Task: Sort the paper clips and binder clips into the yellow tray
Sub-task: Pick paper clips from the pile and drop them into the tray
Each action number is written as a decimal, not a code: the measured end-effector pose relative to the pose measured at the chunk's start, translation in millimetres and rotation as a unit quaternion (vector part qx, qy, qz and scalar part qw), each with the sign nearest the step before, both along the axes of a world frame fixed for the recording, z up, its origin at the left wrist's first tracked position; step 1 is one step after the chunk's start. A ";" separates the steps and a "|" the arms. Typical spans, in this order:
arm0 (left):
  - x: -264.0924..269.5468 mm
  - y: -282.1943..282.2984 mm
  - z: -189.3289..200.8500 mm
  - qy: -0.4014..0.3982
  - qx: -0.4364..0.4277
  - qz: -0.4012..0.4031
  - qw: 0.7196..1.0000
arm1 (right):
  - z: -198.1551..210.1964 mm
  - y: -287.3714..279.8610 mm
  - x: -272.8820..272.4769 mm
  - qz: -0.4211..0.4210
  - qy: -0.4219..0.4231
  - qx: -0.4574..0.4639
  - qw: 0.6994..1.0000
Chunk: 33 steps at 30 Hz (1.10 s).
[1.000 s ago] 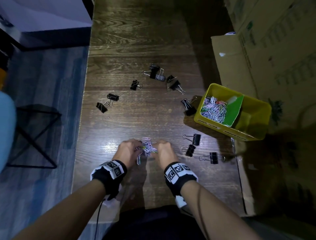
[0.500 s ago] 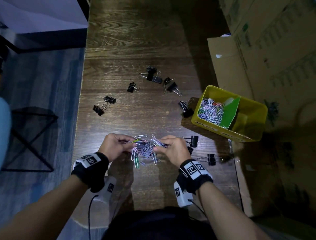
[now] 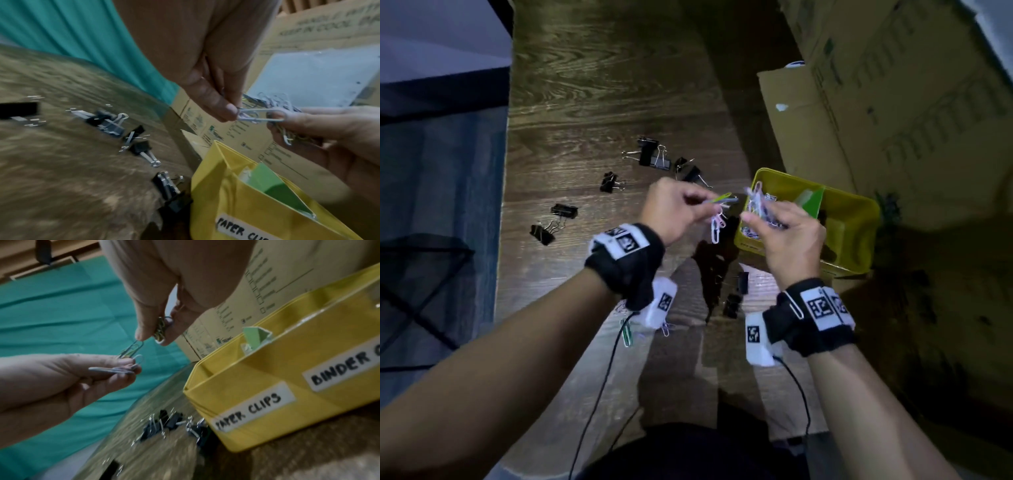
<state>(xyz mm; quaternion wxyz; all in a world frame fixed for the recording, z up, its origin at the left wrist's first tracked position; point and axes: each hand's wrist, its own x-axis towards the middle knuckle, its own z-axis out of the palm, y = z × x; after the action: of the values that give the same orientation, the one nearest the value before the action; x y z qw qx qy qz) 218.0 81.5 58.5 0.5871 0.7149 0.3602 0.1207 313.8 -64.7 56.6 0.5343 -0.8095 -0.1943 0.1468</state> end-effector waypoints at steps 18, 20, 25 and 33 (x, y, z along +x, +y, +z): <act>86.2 -26.3 -10.5 0.140 0.234 -0.220 0.937 | -12.4 3.6 59.6 0.034 0.009 -0.269 0.962; 69.7 -13.3 -9.0 0.105 0.227 -0.186 0.950 | -11.3 2.1 55.8 0.051 -0.010 -0.225 0.973; -1.8 26.4 -27.8 0.152 0.295 -0.225 0.916 | -9.0 2.1 12.9 0.162 -0.094 -0.090 0.978; -140.5 3.3 -105.0 0.300 0.283 -0.321 0.853 | -60.4 -9.7 -85.5 0.554 0.036 -0.313 0.771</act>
<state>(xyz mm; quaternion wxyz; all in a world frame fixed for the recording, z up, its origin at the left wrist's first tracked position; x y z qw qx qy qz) 77.6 84.8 -46.5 0.2294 0.9274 0.2195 -0.1977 228.3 -74.4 -3.8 0.0842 -0.6779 -0.5331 0.4991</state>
